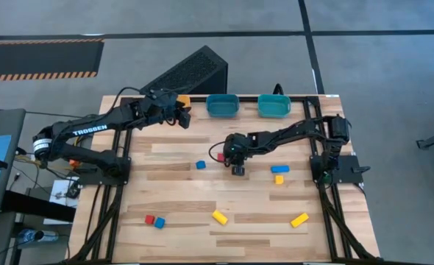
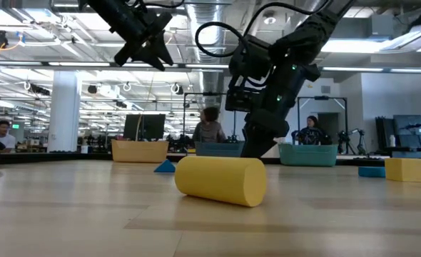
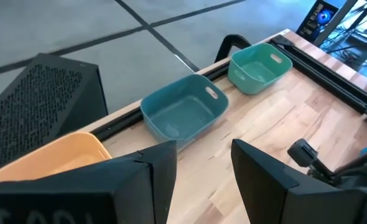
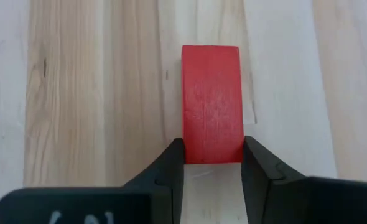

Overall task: Sort & place blocks by color
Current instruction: Put the right red block into the yellow container

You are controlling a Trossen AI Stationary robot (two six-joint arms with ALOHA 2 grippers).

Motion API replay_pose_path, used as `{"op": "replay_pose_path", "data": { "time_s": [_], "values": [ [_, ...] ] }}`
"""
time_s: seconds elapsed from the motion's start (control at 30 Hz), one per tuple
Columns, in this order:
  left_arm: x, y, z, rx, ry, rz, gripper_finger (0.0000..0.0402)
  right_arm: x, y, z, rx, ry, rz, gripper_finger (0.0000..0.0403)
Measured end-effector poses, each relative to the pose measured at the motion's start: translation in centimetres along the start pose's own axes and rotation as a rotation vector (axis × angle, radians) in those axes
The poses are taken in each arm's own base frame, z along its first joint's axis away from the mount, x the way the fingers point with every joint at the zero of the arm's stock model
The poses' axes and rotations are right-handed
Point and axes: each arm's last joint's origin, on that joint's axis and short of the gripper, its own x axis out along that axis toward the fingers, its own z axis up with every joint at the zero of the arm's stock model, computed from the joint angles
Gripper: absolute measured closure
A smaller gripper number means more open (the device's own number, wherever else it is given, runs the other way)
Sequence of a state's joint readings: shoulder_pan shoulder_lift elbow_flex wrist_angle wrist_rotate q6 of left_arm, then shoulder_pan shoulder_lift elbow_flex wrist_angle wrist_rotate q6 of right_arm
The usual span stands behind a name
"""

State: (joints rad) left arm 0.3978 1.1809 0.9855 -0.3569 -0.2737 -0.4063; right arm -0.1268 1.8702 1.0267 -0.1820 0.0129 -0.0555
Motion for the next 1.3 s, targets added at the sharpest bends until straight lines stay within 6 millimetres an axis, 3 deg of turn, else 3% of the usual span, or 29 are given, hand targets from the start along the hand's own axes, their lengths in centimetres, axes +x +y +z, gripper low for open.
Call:
{"op": "replay_pose_path", "data": {
  "time_s": [0.13, 0.37, 0.5, 0.63, 0.77, 0.87, 1.0, 1.3],
  "values": [
    [-0.1, -0.1, -0.3, -0.065, 0.022, -0.001, 0.0260, -1.4, -0.4, 0.5, 0.005, -0.033, -0.025, 0.0290],
    [-0.1, -0.4, 0.2, -0.209, -0.005, -0.054, 0.0253, -7.4, -2.2, 2.6, -0.063, -0.212, -0.249, 0.0290],
    [-0.1, -0.7, 1.3, -0.307, -0.090, -0.138, 0.0230, -10.8, -3.6, 3.5, -0.128, -0.325, -0.366, 0.0286],
    [-0.3, -0.8, 2.6, -0.404, -0.164, -0.256, 0.0194, -13.0, -4.9, 4.4, -0.150, -0.381, -0.421, 0.0286],
    [0.5, -1.2, 3.1, -0.430, -0.187, -0.345, 0.0164, -14.2, -6.0, 5.7, -0.176, -0.407, -0.462, 0.0286],
    [2.1, -1.6, 2.6, -0.440, -0.144, -0.368, 0.0155, -14.6, -6.6, 7.0, -0.212, -0.429, -0.494, 0.0286],
    [3.9, -1.9, 1.9, -0.476, -0.087, -0.376, 0.0153, -14.6, -6.8, 7.2, -0.221, -0.398, -0.509, 0.0286],
    [4.0, -1.7, 2.2, -0.531, -0.119, -0.352, 0.0153, -14.9, -6.7, 7.9, -0.295, -0.400, -0.557, 0.0285]
  ]
}}
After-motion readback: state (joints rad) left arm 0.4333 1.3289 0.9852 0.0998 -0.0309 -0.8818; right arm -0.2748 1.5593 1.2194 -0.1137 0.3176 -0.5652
